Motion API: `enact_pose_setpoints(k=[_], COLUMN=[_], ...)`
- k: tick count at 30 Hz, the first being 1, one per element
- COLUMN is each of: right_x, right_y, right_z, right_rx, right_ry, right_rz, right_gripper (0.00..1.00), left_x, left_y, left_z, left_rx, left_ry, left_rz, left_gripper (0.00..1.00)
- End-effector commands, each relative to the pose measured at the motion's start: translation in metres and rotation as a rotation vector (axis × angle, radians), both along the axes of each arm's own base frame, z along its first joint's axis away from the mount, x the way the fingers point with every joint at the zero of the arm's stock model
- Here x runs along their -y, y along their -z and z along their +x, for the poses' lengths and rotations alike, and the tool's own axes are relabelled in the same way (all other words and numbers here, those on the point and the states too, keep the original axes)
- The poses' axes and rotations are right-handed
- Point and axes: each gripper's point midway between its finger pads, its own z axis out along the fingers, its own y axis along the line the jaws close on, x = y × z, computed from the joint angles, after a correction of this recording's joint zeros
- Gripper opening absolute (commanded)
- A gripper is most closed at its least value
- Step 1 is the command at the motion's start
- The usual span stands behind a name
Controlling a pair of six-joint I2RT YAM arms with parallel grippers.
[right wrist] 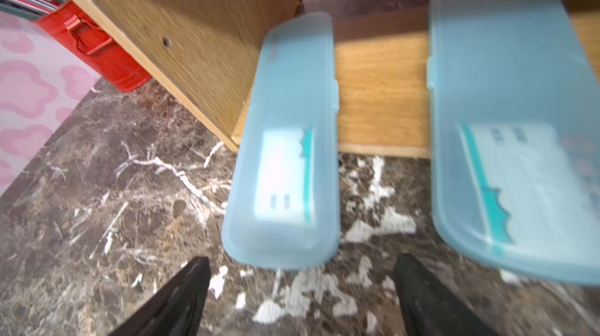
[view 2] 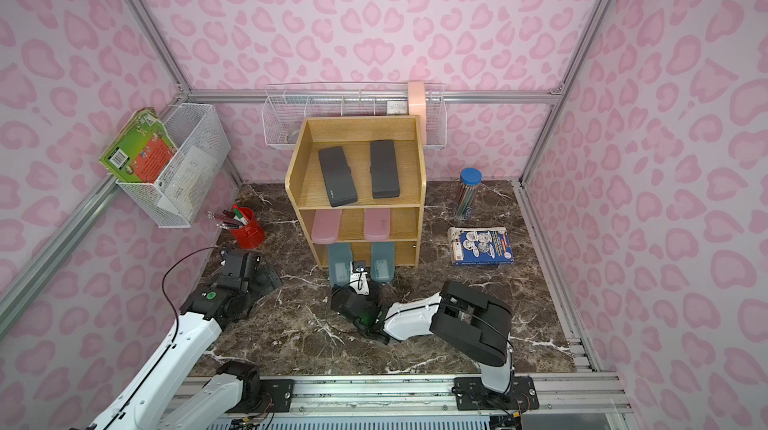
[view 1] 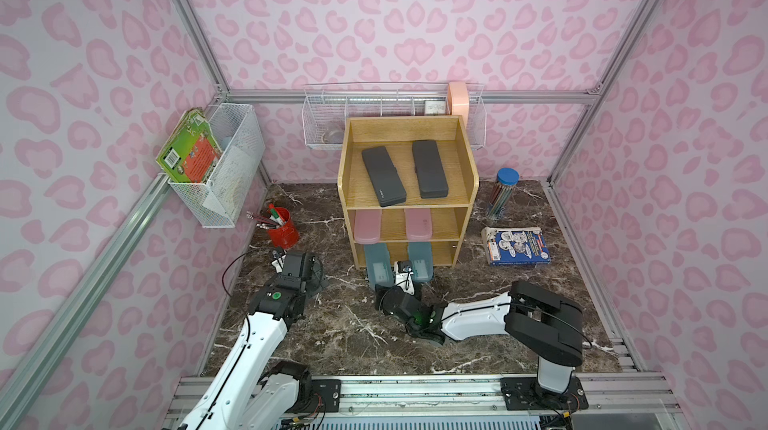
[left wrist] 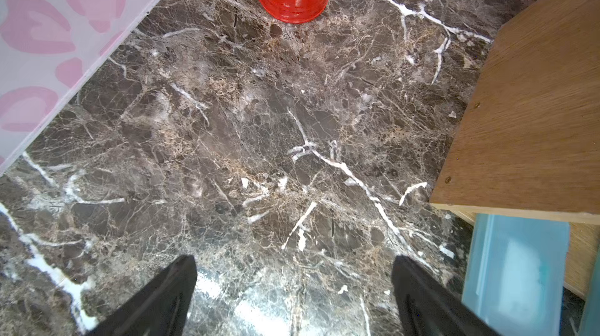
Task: Place the pencil cases on the shelf according to color
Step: Place the pencil case on the shelf.
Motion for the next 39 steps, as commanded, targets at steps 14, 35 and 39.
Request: enact_pose_setpoints(k=[14,35,39], right_x=[-0.006,0.039,0.098], right_y=[0.035,-0.02,-0.045], right_z=[0.02,0.013,0.018], right_rx=[-0.048,0.072,0.165], right_ry=[-0.029,0.06,0.154], right_rz=[-0.034,-0.009,-0.123], right_gripper=[0.48,0.99,1.0], left_x=[0.007,0.002,0.01], left_y=[0.001,-0.002,-0.011], left_z=[0.005,0.021,0.054], left_rx=[-0.038,0.006,0.109], left_ry=[0.022,0.039,0.157], left_rz=[-0.025,0.037,0.107], left_gripper=[0.99,0.99,0.99])
